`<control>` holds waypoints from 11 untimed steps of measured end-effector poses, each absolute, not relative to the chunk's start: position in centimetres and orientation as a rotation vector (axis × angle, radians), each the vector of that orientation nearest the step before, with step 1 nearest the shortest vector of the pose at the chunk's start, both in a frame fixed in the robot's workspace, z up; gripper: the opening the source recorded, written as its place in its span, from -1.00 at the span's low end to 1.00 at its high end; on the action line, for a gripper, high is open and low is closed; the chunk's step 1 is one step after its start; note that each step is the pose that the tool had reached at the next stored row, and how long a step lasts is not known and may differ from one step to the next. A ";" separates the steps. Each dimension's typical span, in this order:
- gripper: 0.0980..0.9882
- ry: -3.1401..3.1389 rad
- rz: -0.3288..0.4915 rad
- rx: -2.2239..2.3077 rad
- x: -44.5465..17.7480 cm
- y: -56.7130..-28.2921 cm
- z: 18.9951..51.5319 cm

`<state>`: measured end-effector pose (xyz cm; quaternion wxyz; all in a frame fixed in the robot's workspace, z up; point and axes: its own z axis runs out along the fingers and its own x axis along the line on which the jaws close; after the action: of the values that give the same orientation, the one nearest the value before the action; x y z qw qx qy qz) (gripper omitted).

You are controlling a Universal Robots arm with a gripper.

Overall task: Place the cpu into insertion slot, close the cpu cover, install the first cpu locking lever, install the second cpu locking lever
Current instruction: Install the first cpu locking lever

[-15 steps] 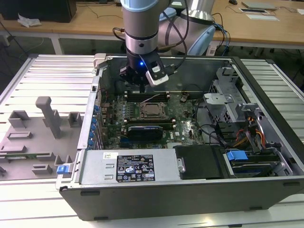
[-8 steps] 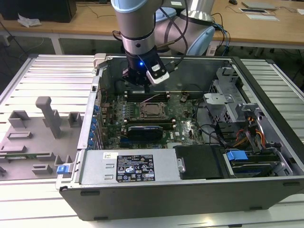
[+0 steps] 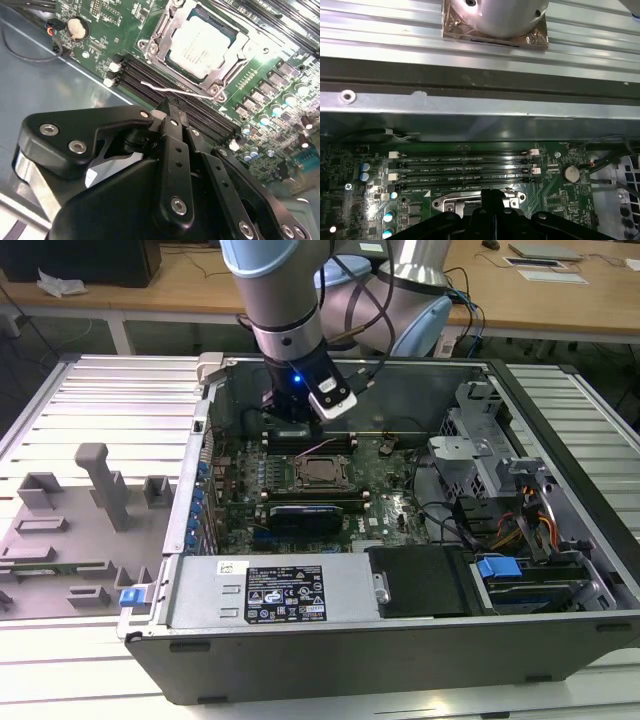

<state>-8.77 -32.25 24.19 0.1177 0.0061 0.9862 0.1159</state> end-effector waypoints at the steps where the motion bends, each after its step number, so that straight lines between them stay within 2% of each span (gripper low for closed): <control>1: -0.98 2.886 0.339 0.018 -8.8 -32.3 24.1; 11: -0.98 2.886 0.338 0.018 -8.8 -32.2 23.8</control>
<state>-8.77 -32.25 23.78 0.1178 0.0061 0.9863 0.1156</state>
